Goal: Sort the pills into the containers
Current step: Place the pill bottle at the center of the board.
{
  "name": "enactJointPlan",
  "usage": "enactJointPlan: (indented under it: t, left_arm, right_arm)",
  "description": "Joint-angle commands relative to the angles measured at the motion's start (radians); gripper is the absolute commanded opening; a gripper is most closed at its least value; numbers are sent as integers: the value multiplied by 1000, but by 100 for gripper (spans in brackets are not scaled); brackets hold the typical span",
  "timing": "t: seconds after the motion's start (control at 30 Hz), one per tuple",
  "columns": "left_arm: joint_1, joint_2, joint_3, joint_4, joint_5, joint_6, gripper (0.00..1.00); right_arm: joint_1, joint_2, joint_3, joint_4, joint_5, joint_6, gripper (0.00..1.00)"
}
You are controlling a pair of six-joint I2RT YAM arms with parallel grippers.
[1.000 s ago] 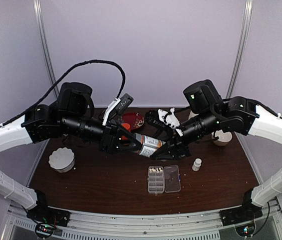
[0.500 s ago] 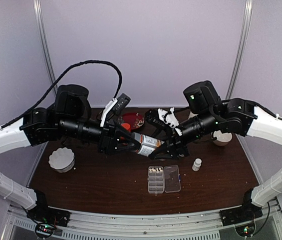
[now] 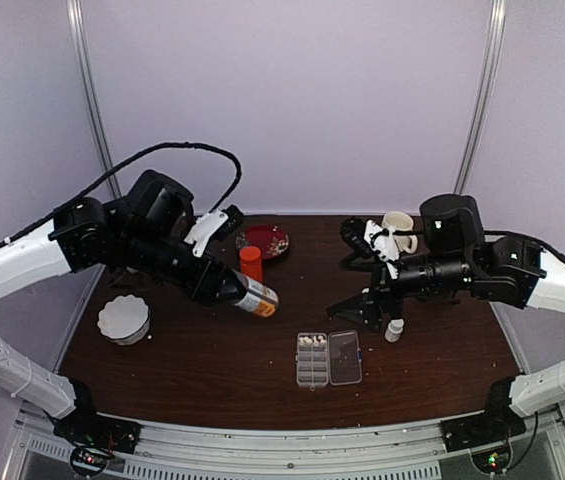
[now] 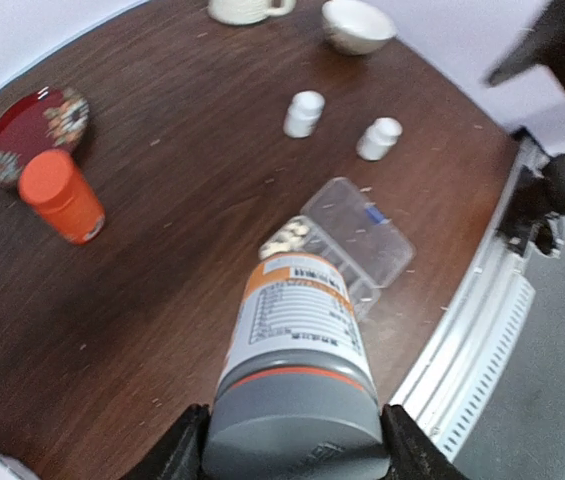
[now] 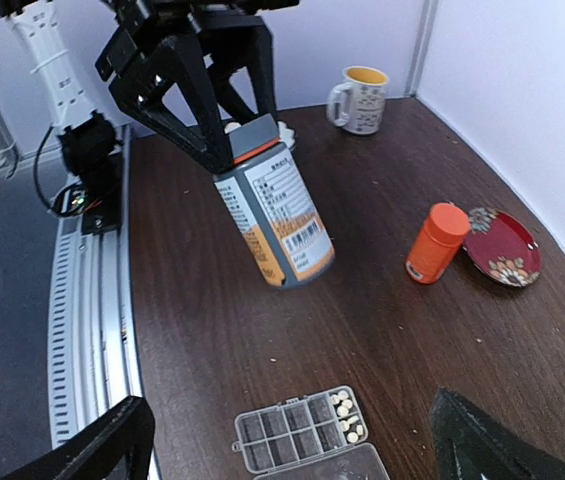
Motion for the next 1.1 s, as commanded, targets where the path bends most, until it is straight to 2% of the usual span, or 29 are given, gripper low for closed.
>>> enactJointPlan:
  t: [0.0,0.1,0.17,0.3,0.47,0.57,0.67,0.77,0.83,1.0,1.07]
  left_arm:
    - [108,81,72,-170,-174,-45,11]
    - [177,160,99,-197,-205,-38,11]
    - [208,219,122,-215,-224,-20,11]
    - [260,352,179,-260,-248,4,12]
    - [288,470,225,-278,-256,23,12]
    - [291,513,234,-275,-278,23,17]
    - [291,535,232,-267,-276,21,32]
    - [291,543,233,-272,-294,15,59]
    - [292,535,230,-274,-305,13,73]
    - [291,510,219,-272,-323,2,95]
    - [291,490,216,-272,-331,-2,97]
  right_arm:
    - [-6,-66,-82,136,276,177,100]
    - [-8,-93,-103,112,416,318,100]
    - [-9,-97,-95,50,455,335,100]
    - [-14,-118,-152,46,467,312,100]
    - [-27,-143,-207,15,478,366,100]
    - [-30,-142,-232,-17,506,388,100]
    - [-31,-153,-260,-28,518,406,100]
    - [-32,-169,-282,-32,520,415,100]
    - [-32,-178,-287,-32,518,419,100]
    - [-32,-180,-281,-52,542,430,100]
    - [-32,-182,-276,-58,546,435,100]
